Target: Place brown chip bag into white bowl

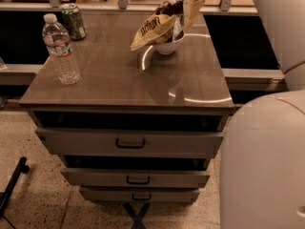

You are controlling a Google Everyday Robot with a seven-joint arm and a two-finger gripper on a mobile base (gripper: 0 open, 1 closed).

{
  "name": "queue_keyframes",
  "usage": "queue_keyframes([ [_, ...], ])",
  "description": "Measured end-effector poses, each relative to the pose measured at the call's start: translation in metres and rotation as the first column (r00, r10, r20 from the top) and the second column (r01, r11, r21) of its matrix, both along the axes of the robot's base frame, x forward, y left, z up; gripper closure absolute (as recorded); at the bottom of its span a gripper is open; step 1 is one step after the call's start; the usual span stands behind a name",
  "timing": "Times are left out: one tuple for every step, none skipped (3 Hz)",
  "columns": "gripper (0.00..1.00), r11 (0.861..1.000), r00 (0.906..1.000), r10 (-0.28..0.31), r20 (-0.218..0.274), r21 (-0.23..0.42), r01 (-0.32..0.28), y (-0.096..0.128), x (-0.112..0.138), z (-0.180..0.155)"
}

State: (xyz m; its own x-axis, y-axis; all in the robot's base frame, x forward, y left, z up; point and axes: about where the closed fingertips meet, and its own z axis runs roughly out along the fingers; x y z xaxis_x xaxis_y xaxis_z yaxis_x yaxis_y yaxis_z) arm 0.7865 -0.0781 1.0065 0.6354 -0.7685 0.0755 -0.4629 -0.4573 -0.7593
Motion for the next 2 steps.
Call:
queue_keyframes([
  [0.00, 0.998, 0.9998, -0.012, 0.015, -0.059, 0.013, -0.018, -0.010, 0.014],
  [0.00, 0.993, 0.9992, 0.007, 0.039, -0.119, -0.002, -0.041, -0.028, 0.029],
])
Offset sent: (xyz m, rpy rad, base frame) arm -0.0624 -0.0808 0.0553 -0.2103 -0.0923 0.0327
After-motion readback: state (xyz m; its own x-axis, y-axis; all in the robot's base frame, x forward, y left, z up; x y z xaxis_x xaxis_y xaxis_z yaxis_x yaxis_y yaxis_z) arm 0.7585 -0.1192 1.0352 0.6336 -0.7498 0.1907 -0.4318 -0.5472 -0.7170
